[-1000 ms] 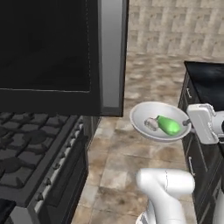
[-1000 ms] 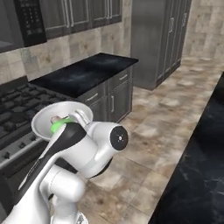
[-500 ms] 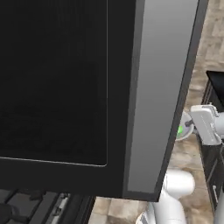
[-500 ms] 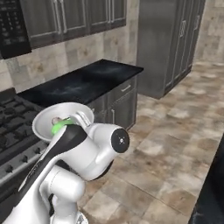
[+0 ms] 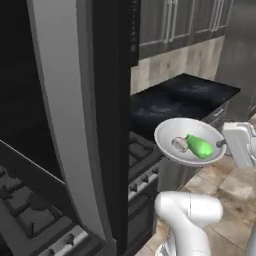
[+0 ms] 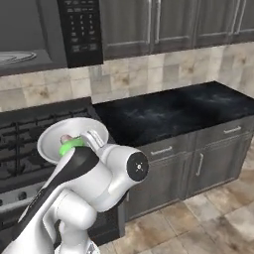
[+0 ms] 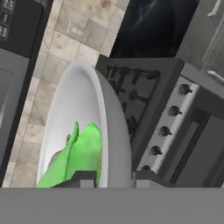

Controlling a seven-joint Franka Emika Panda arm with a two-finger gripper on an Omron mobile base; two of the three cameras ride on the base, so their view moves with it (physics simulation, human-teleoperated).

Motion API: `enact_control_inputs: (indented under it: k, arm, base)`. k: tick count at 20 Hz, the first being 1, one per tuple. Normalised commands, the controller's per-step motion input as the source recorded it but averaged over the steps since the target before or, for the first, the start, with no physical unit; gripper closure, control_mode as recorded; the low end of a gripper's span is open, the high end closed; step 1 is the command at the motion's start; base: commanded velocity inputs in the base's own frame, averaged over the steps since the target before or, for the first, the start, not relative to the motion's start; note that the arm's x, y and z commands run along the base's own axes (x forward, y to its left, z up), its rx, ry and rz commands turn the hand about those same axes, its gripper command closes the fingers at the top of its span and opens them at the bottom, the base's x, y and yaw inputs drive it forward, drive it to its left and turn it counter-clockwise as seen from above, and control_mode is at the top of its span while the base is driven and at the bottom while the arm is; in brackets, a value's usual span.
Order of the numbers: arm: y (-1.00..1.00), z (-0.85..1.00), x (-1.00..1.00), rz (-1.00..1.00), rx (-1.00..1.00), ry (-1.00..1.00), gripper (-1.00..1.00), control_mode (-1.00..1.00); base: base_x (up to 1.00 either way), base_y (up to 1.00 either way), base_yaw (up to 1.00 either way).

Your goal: Place the bowl containing the garlic and corn in the microwave. Close the microwave door and press the start button to microwave the meal.

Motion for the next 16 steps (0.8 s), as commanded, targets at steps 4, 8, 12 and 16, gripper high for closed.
enact_control_inputs:
  k: [4, 8, 12, 16]
  arm:
    - [0.00, 0.00, 0.00, 0.00, 0.00, 0.00, 1.00, 1.00]
    - [0.00, 0.00, 0.00, 0.00, 0.00, 0.00, 1.00, 1.00]
    - [0.00, 0.00, 0.00, 0.00, 0.00, 0.00, 1.00, 1.00]
    - [0.00, 0.00, 0.00, 0.00, 0.00, 0.00, 1.00, 1.00]
  base:
    - [0.69, 0.00, 0.79]
    - [0.66, 0.00, 0.77]
    - [0.45, 0.05, 0.73]
    - [0.09, 0.14, 0.69]
